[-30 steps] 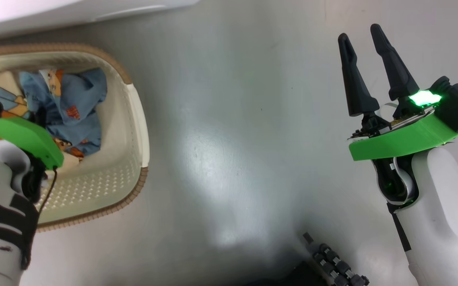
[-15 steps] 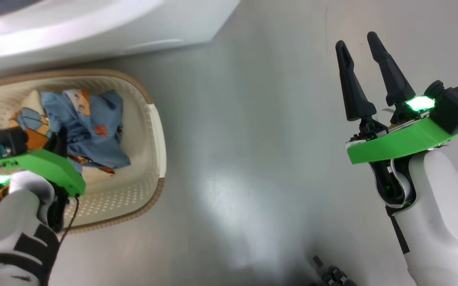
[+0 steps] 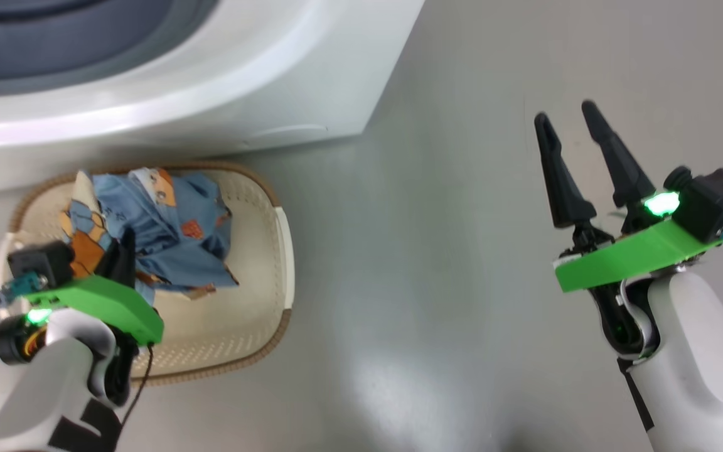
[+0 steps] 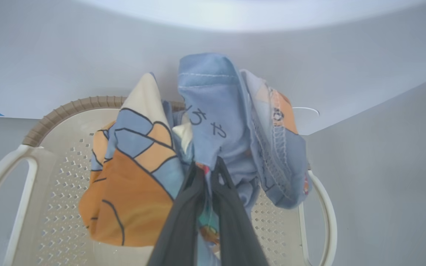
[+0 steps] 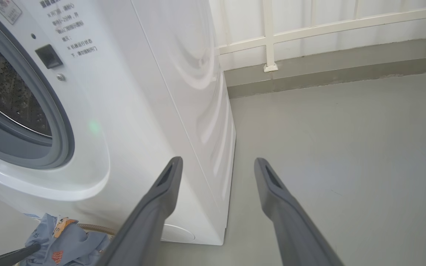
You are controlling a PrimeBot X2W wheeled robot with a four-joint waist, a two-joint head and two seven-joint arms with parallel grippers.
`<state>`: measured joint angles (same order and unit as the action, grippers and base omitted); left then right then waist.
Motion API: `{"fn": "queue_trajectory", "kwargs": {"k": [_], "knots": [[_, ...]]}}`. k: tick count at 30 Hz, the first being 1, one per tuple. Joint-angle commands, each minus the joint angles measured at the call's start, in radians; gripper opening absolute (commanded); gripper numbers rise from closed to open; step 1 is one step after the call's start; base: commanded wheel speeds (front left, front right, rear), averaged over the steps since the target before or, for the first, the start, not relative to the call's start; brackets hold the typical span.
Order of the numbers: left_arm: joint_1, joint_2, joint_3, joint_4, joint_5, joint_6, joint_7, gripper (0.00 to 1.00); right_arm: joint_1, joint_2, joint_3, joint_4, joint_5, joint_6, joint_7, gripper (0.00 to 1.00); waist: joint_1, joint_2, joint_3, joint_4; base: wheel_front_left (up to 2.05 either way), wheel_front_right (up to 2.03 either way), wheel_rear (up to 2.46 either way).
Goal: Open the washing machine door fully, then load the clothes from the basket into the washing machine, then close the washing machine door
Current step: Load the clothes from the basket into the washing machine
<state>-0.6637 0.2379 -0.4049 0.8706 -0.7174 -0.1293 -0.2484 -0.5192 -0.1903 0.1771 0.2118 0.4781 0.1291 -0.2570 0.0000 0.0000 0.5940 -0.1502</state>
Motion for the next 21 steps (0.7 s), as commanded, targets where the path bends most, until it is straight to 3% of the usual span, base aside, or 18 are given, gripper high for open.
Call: {"fn": "queue_trajectory", "kwargs": {"k": [1,21], "knots": [[0.035,0.028,0.039,-0.030,0.016,-0.001,-0.013,0.00,0.042,-0.005,0.012,-0.016,0.003,0.002,-0.005,1.00,0.0000,0.0000,-0.058,0.022,0.00,0.00,0.00],[0.273,-0.051,0.226,-0.382,0.199,0.001,-0.013,0.00,0.135,-0.019,-0.005,0.018,0.009,0.002,-0.005,1.00,0.0000,0.0000,-0.258,0.064,0.00,0.00,0.00]]}}
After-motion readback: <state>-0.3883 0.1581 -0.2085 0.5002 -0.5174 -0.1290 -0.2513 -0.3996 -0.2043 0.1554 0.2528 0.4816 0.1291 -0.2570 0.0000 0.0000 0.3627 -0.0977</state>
